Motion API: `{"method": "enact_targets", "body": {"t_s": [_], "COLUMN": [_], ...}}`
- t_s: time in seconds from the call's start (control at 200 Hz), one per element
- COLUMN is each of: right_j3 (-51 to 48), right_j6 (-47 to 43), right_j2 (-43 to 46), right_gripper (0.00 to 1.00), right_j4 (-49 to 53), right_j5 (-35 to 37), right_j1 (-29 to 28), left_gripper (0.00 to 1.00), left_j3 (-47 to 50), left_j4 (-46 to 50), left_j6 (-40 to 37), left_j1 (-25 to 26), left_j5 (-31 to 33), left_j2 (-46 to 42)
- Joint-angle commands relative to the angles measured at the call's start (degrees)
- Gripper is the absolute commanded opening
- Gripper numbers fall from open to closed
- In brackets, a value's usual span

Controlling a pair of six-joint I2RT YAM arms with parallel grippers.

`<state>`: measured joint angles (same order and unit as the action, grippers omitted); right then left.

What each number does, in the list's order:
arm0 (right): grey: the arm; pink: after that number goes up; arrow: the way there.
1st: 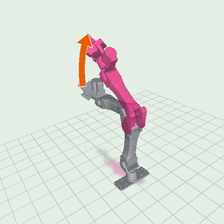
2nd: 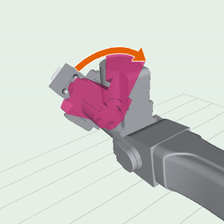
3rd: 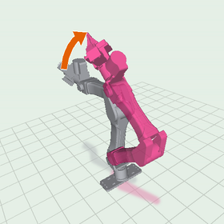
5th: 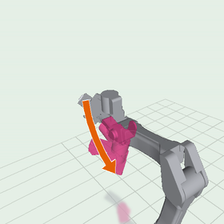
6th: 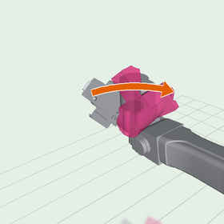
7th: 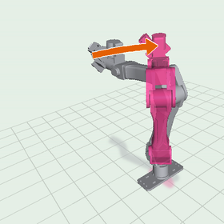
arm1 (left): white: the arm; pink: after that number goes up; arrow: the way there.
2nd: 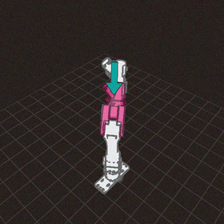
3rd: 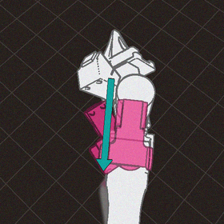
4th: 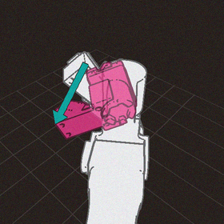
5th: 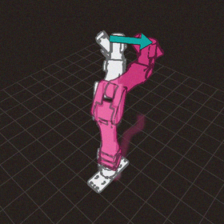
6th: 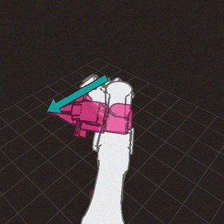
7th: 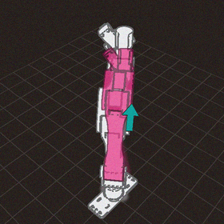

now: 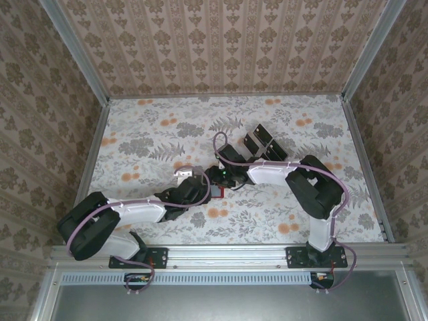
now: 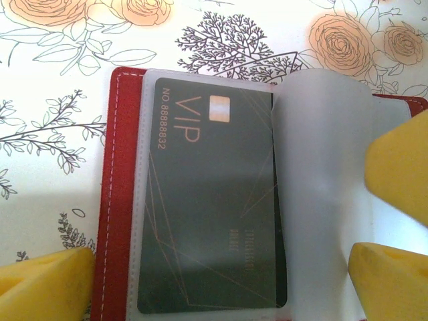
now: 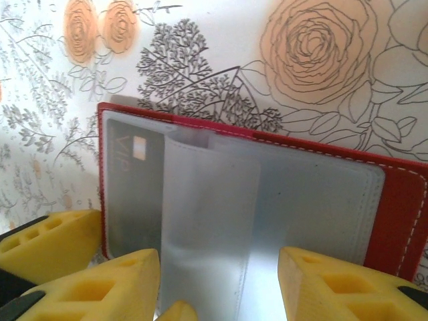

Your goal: Put the credit cards into the card holder

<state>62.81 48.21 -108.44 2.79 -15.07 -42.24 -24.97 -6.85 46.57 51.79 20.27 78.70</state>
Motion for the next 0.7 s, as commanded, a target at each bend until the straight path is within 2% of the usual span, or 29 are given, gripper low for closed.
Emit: {"method": "enact_targets", "body": {"t_s": [0.0, 0.46, 0.695], "right_j3": [0.47, 0.48, -0.13], "right_j6": [0.35, 0.97, 2.13], "right_j2": [-1.99, -3.08, -2.92], "right_gripper": [0.52, 0.52, 0.52], "right_j4": [-1.16, -6.15, -7.79], "right_j5": [-1.04, -5.06, -5.81], "right_j1": [0.25, 0.24, 0.27], "left_gripper": [1.00, 1.00, 1.00], "left_j3": [2.30, 2.12, 1.94], "left_j4": [3.25, 3.52, 7.67], "left_j6": [1.69, 1.33, 0.59], "left_j1": [-0.20, -0.32, -0.31], "left_j5": [-0.45, -1.02, -0.25], "left_j2": [2.05, 1.21, -7.42]}}
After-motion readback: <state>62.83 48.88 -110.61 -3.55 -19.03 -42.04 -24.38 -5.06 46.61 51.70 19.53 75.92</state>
